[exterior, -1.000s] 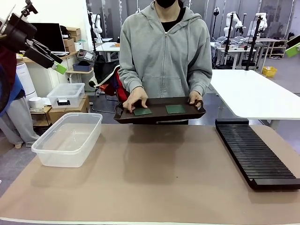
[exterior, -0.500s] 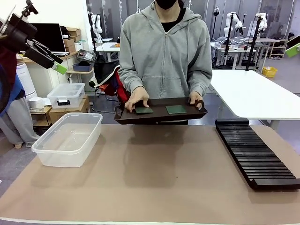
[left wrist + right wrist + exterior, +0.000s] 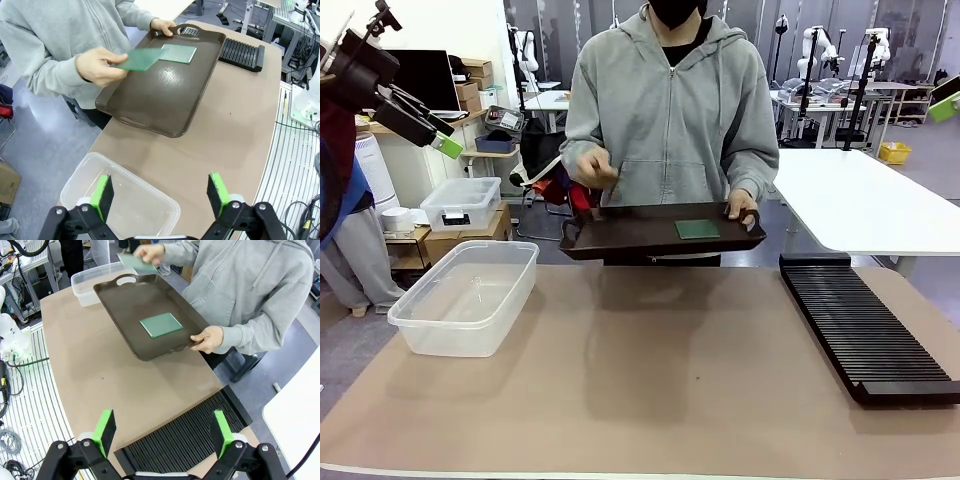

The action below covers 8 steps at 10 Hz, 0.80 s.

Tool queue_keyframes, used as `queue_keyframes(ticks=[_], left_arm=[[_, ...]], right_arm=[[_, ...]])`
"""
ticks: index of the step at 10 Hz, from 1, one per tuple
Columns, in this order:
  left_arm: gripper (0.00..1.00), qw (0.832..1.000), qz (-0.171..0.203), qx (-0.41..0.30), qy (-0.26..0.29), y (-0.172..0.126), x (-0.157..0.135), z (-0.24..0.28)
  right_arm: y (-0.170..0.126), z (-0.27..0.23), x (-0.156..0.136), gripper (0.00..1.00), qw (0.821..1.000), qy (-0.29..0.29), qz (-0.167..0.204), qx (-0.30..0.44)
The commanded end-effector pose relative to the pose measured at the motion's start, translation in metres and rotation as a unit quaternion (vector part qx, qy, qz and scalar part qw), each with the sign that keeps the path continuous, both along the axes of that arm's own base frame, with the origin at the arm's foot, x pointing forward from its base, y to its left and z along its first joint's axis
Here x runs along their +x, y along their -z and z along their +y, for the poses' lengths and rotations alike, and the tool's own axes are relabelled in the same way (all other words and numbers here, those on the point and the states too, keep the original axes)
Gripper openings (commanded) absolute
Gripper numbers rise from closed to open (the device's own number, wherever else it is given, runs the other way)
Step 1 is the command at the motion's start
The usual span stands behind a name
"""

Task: Sort PCBs into racks and boxes based on the side picked up.
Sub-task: Pick up the Blank PCB handed by the Human.

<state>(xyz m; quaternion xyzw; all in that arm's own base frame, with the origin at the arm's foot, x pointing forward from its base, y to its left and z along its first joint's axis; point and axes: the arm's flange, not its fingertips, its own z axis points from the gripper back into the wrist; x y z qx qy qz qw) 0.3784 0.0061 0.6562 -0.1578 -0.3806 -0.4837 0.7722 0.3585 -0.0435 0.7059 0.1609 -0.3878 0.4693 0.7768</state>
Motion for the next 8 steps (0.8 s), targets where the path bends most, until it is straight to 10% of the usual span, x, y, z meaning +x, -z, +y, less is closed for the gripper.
queue_keyframes(ticks=[1, 8], left_arm=[[1.00, 1.000, 0.001, -0.001, 0.000, 0.0012, 0.0006, 0.0003], [1.00, 1.000, 0.001, -0.001, 0.000, 0.0012, 0.0006, 0.0003]], right_arm=[[0.0009, 0.0010, 0.0003, 1.00, 1.000, -0.007, 0.000, 0.003], [0.0009, 0.0010, 0.0003, 1.00, 1.000, -0.007, 0.000, 0.003]])
